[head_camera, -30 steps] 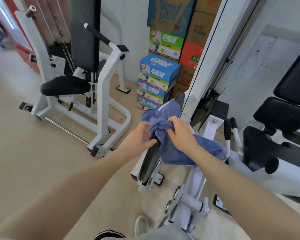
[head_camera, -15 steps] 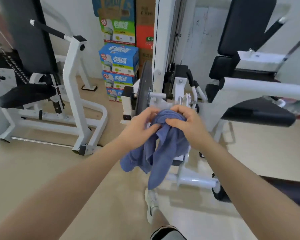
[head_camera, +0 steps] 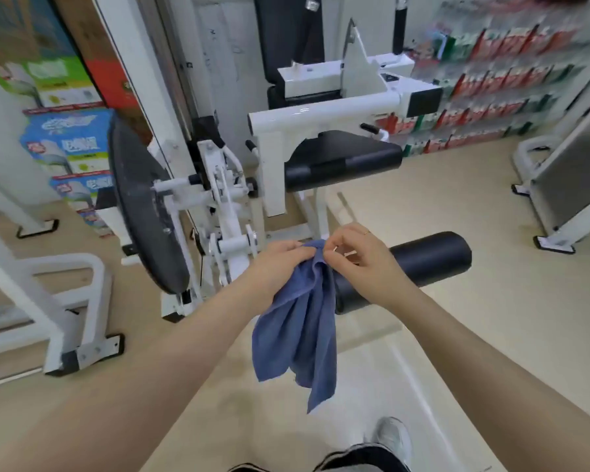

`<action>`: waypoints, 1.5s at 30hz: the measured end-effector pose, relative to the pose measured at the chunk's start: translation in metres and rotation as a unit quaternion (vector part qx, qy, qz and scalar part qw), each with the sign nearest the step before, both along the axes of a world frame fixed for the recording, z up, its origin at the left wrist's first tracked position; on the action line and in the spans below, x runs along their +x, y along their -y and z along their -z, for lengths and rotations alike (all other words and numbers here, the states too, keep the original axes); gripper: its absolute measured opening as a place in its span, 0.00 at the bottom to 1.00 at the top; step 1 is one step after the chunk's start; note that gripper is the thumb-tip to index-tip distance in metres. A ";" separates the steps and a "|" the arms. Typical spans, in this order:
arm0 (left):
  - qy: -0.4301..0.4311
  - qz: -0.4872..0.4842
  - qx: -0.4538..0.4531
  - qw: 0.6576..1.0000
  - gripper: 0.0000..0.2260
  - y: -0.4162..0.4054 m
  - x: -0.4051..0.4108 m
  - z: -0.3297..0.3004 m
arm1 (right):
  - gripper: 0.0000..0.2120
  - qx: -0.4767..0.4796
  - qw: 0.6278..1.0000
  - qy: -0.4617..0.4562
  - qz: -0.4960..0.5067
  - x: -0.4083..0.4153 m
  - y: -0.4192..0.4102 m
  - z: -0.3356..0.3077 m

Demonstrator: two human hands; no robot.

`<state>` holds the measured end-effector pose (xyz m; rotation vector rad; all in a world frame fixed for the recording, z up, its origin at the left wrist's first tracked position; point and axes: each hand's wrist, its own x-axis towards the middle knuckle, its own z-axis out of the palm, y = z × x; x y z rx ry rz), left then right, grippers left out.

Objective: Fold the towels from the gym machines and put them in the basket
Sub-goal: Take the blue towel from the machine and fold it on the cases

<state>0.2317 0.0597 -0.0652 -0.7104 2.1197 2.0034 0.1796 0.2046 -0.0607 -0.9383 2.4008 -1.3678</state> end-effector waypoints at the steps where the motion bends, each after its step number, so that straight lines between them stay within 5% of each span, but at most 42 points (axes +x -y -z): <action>1: 0.008 0.008 0.005 1.000 0.11 -0.015 -0.011 -0.001 | 0.02 -0.009 1.000 0.018 0.008 -0.004 -0.016 0.001; 9: -0.022 0.133 -0.023 0.991 0.17 -0.161 -0.101 -0.012 | 0.13 -0.021 0.995 0.002 0.096 -0.070 -0.167 0.001; 12: -0.032 0.177 -0.041 0.983 0.13 -0.232 -0.134 -0.021 | 0.12 -0.010 0.990 -0.012 0.137 -0.101 -0.236 -0.007; 16: -0.046 0.195 -0.113 0.973 0.19 -0.316 -0.180 -0.024 | 0.08 -0.006 0.983 0.029 0.178 -0.138 -0.322 -0.018; 23: -0.190 0.283 -0.070 0.938 0.04 -0.417 -0.241 -0.015 | 0.11 -0.114 0.945 0.115 0.284 -0.194 -0.416 -0.013; 28: -0.204 0.313 -0.092 0.923 0.13 -0.471 -0.315 0.007 | 0.12 -0.125 0.922 0.114 0.347 -0.257 -0.463 0.002; 36: -0.203 0.314 -0.133 0.918 0.03 -0.522 -0.493 0.026 | 0.10 -0.066 0.931 0.093 0.346 -0.423 -0.515 0.013; 40: -0.211 0.296 -0.159 0.918 0.09 -0.524 -0.595 0.010 | 0.09 -0.042 0.944 0.076 0.319 -0.525 -0.523 -0.003; 45: -0.211 0.275 -0.242 0.907 0.10 -0.522 -0.701 0.003 | 0.09 -0.133 0.925 0.165 0.316 -0.635 -0.531 -0.011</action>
